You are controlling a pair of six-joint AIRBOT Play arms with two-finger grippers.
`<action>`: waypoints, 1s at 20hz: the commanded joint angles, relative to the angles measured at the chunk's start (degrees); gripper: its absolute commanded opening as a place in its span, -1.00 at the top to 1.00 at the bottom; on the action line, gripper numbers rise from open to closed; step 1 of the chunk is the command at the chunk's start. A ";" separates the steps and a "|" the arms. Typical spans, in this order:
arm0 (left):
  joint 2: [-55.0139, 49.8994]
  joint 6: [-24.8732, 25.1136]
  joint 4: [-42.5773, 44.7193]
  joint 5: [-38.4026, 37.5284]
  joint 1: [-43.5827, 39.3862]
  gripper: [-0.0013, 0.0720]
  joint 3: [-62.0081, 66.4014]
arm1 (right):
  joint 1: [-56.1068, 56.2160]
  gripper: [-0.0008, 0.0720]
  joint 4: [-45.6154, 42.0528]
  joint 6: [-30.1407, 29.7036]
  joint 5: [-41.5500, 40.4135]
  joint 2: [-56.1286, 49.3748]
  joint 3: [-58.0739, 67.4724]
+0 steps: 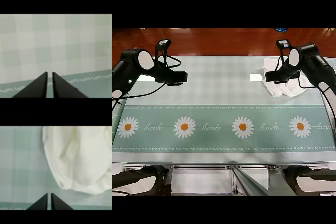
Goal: Fold the shirts.
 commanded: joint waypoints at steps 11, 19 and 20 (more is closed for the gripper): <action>7.23 -0.02 4.55 -11.41 12.44 -0.43 -7.39 | -12.85 -0.14 0.96 1.84 -18.84 -14.67 7.30; 20.55 2.29 -14.25 -0.90 12.35 -0.43 -19.47 | -13.70 0.91 2.43 -0.92 -8.37 -20.85 8.31; 21.73 3.87 -14.12 -0.90 12.52 -0.43 -19.32 | -13.70 0.91 2.43 -2.32 -5.84 -20.57 10.27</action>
